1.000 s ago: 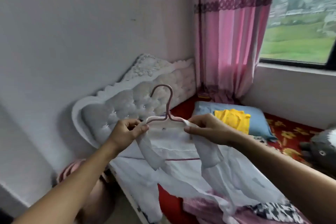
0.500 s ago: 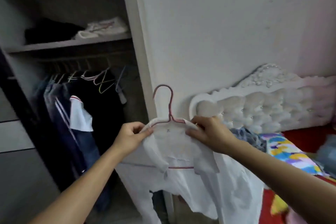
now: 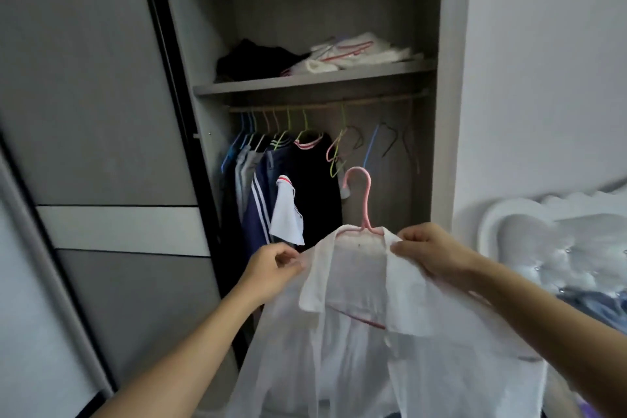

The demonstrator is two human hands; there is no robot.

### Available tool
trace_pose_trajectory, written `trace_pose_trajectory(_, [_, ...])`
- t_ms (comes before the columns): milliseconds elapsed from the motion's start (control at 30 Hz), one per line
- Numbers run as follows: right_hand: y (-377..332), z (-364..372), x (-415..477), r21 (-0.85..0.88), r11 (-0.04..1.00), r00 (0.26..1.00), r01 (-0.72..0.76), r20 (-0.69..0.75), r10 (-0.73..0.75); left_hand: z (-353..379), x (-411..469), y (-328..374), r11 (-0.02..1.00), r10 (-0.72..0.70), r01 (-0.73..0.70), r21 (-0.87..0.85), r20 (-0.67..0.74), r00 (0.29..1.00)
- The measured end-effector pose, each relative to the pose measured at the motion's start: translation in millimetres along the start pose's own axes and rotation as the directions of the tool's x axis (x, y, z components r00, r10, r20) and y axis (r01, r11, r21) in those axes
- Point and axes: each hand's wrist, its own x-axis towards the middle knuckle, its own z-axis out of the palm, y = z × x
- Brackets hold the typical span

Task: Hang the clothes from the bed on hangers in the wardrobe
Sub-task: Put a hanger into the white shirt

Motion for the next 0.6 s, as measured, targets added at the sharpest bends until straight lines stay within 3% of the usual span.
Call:
trace_pose_trajectory(100, [-7, 13, 44, 0.162, 0.982, 0.983, -0.099, -0.14, 0.123, -15, 18, -34, 0.998, -0.064, 0.064, 0.027, -0.015, 0.998])
trace_pose_trajectory(167, [-13, 23, 73, 0.252, 0.957, 0.972, -0.141, -0.148, 0.183, -21, 36, -51, 0.994, -0.089, 0.091, 0.061, -0.02, 0.996])
trace_pose_trajectory(400, [-38, 68, 218, 0.164, 0.981, 0.981, -0.105, -0.146, 0.13, -33, 146, -97, 0.984, -0.052, 0.045, 0.172, 0.035, 0.998])
trace_pose_trajectory(600, [-62, 89, 347, 0.26, 0.954, 0.961, -0.149, -0.19, 0.202, -48, 253, -111, 0.968, -0.003, -0.014, 0.25, 0.068, 0.998])
